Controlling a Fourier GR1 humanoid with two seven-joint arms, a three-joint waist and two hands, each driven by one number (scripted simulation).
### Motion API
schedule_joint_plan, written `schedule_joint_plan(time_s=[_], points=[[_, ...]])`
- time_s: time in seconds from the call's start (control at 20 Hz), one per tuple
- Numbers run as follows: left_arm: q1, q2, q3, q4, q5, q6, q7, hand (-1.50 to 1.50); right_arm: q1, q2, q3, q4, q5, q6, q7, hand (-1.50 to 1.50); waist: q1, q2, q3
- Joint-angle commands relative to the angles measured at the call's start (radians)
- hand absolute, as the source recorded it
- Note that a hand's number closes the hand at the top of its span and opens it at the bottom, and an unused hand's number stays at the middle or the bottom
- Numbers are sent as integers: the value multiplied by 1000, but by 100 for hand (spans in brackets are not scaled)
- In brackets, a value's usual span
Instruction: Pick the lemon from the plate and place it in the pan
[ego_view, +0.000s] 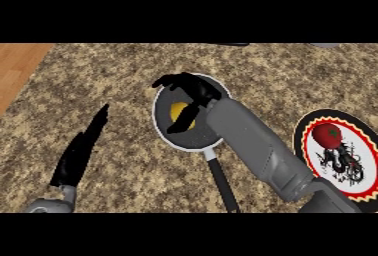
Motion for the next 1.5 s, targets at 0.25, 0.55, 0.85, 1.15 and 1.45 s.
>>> schedule_joint_plan(time_s=[0.25,0.55,0.85,1.15,1.45], points=[[17,-3,8,15,0,-3,-18,0,-32,1,-131,37,-219,-210,-48,-150,-23,-5,0],[39,38,62,-14,22,-13,-9,0,-92,-67,-278,176,-273,-213,-111,-150,-54,-5,1],[30,-14,26,0,-16,26,-11,0,-73,-225,-322,248,-279,-49,-276,-150,-66,5,2],[83,10,33,-38,-8,0,-35,0,-73,-369,-342,323,-268,73,-353,-150,-50,5,2],[39,4,50,-14,10,-10,-16,0,-30,-455,-338,365,-244,166,-457,-150,-52,12,4]])
